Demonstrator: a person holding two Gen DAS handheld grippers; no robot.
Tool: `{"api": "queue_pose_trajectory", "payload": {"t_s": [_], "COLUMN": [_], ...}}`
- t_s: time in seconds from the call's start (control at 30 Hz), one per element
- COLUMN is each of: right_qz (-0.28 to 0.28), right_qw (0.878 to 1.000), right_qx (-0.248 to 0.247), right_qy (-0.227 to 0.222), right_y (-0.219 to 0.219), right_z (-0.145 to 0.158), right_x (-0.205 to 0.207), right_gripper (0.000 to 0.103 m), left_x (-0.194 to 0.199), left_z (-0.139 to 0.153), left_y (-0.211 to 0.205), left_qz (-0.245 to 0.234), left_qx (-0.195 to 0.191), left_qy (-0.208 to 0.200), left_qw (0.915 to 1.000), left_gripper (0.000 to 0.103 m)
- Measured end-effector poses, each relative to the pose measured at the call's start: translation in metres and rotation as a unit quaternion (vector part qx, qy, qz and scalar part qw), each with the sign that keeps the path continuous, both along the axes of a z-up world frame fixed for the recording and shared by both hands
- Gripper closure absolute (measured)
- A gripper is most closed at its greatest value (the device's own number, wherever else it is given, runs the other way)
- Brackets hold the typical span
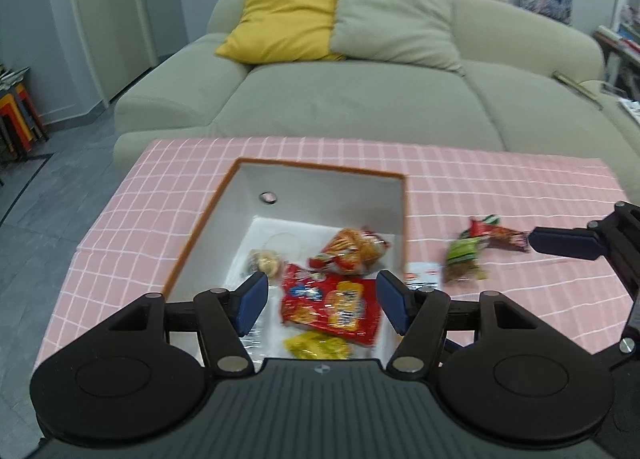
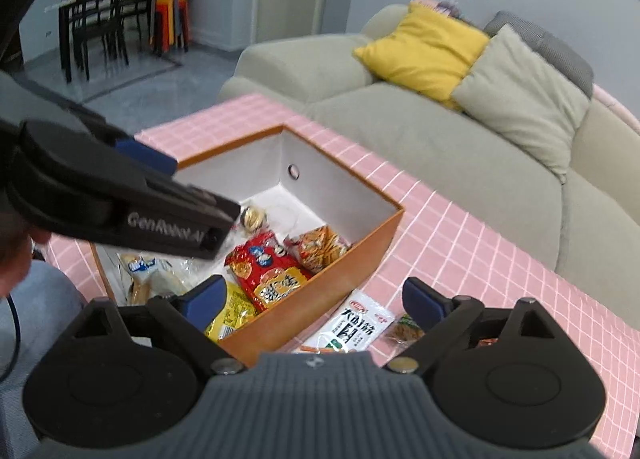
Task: Organize snacks
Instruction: 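Withdraw both tools from the box toward the remaining snacks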
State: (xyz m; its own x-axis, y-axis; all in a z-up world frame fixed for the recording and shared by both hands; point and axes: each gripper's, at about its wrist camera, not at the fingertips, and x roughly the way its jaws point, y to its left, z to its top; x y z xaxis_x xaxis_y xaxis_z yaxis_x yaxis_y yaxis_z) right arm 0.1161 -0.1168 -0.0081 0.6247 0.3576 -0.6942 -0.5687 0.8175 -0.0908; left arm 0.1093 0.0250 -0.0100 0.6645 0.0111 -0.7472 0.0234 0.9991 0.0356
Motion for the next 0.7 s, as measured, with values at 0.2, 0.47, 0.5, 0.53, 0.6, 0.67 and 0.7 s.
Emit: {"api": "queue_pose_trajectory", "payload": {"t_s": [0.2, 0.47, 0.5, 0.53, 0.6, 0.67, 0.7], "right_qz": [-0.039, -0.091, -0.098, -0.105, -0.117, -0.130, -0.134], "right_qw": [0.998, 0.994, 0.993, 0.993, 0.992, 0.991, 0.990], "right_qx": [0.038, 0.047, 0.046, 0.044, 0.039, 0.036, 0.035], "right_qy": [-0.031, -0.047, -0.045, -0.044, -0.034, -0.024, -0.018], "right_y": [-0.036, -0.090, -0.095, -0.100, -0.110, -0.119, -0.123], "right_z": [-0.001, -0.024, -0.028, -0.033, -0.044, -0.054, -0.059], "right_x": [-0.024, -0.047, -0.050, -0.052, -0.054, -0.056, -0.057], "right_gripper": [0.010, 0.010, 0.010, 0.010, 0.010, 0.010, 0.010], "left_x": [-0.015, -0.029, -0.031, -0.032, -0.033, -0.034, -0.035], "left_z": [0.002, -0.014, -0.018, -0.021, -0.030, -0.038, -0.042], "left_y": [-0.024, -0.063, -0.069, -0.074, -0.083, -0.093, -0.097], "left_qz": [-0.034, -0.070, -0.072, -0.073, -0.077, -0.084, -0.088], "left_qx": [-0.016, -0.065, -0.067, -0.068, -0.070, -0.069, -0.071], "left_qy": [-0.015, -0.020, -0.019, -0.018, -0.017, -0.010, -0.007], "left_qw": [0.9992, 0.9952, 0.9950, 0.9948, 0.9944, 0.9940, 0.9936], "left_gripper": [0.034, 0.034, 0.034, 0.034, 0.034, 0.034, 0.034]}}
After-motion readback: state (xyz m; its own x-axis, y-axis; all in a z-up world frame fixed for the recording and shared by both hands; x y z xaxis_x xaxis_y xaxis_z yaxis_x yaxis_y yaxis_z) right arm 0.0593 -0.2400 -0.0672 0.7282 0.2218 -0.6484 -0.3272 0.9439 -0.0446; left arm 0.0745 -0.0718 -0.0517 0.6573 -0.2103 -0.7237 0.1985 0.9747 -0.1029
